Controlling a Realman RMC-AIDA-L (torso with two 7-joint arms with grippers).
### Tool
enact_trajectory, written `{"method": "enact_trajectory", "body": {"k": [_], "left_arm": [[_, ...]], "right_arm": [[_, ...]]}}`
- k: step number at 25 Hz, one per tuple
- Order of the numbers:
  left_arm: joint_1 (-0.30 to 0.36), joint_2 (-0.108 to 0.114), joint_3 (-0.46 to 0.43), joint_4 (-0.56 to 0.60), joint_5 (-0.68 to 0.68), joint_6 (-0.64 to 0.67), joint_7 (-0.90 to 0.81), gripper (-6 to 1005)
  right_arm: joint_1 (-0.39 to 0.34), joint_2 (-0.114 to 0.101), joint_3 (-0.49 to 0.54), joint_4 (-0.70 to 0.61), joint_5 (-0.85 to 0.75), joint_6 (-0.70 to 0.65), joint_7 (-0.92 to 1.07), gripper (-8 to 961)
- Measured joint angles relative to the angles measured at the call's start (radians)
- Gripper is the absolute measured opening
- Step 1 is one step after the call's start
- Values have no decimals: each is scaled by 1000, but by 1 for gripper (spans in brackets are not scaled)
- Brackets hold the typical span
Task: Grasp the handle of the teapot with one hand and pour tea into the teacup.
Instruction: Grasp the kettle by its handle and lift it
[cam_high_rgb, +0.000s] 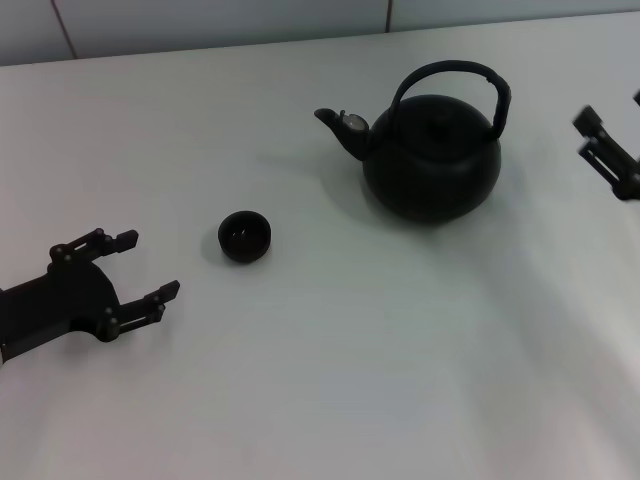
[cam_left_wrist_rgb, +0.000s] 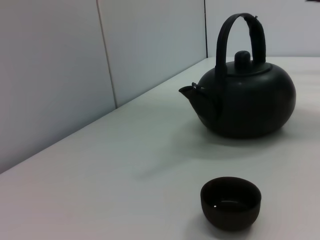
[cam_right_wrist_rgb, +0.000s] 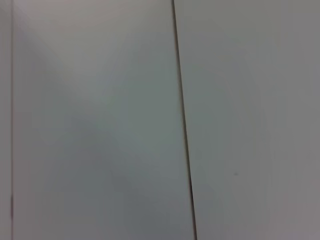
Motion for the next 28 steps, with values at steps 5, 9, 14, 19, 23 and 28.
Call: {"method": "enact_trajectory", "body": {"k": [5, 9, 14, 19, 23, 28], "left_arm": [[-1, 0, 0, 0, 0, 4, 0, 800], [-4, 0, 0, 0, 0, 5, -2, 800], [-8, 0, 1, 0, 0, 5, -2, 799], [-11, 0, 1, 0, 0, 5, -3, 799], [-12, 0, 1, 0, 0, 5, -3, 799], [-12, 0, 1, 0, 0, 5, -3, 799]], "right_arm": [[70, 1, 5, 19, 3, 100, -3, 817], [111, 0, -6, 29, -6, 162, -4, 817], [135, 0, -34, 37, -21, 191, -6, 818], [148, -1, -53, 41, -21, 231, -6, 818], [163, -1, -47, 43, -17, 264, -7, 818], [185, 0, -51, 44, -15, 296, -7, 817]]}}
